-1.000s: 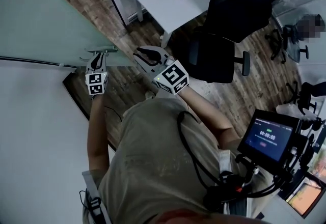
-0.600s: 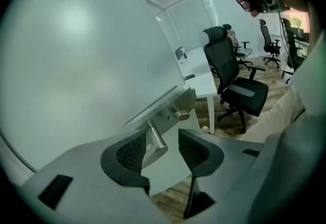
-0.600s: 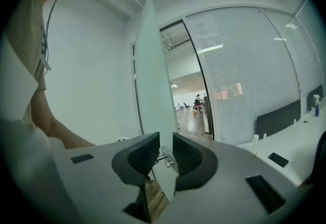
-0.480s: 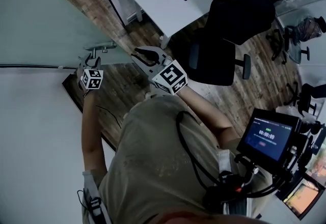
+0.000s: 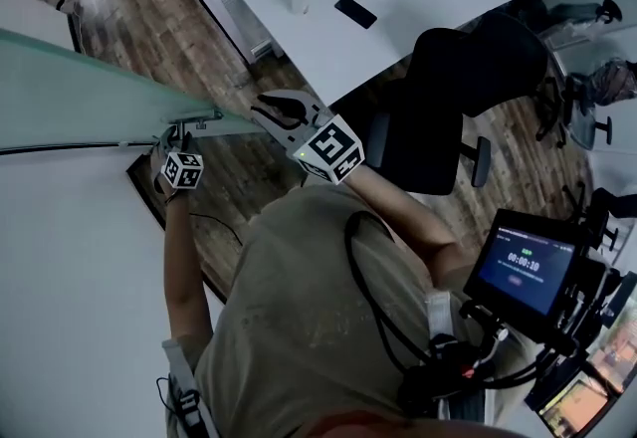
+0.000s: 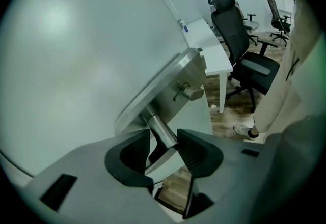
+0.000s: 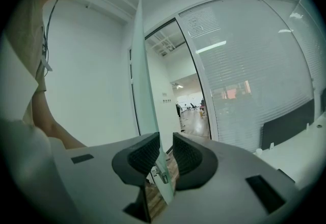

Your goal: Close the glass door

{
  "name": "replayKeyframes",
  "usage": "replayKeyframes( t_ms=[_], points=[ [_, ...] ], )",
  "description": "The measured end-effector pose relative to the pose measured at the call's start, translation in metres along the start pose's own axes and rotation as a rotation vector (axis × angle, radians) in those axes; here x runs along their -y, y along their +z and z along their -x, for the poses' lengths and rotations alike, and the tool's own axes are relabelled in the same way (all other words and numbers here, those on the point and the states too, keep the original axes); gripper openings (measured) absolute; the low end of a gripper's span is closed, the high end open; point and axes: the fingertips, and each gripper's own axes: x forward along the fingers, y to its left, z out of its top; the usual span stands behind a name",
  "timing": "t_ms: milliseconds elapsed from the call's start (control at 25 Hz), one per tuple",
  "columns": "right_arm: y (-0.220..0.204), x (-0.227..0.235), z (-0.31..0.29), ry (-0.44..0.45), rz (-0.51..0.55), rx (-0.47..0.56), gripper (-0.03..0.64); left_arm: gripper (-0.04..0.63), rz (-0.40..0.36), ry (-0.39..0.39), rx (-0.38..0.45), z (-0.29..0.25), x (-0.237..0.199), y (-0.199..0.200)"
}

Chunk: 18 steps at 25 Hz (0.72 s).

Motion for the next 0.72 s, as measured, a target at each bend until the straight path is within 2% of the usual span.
replayKeyframes(
  t_ms=[280, 720],
  points=[
    [0.001, 0.035, -0.008, 0.040, 0.013, -0.004, 0.072, 0.173, 0.057, 0.037, -0.003, -0.017, -0.015, 0.008],
    [0.007, 0.077, -0.005, 0.014, -0.020, 0.003, 0.072, 0.173, 0.115, 0.020, -0.005, -0.048, -0.043, 0.039]
  ],
)
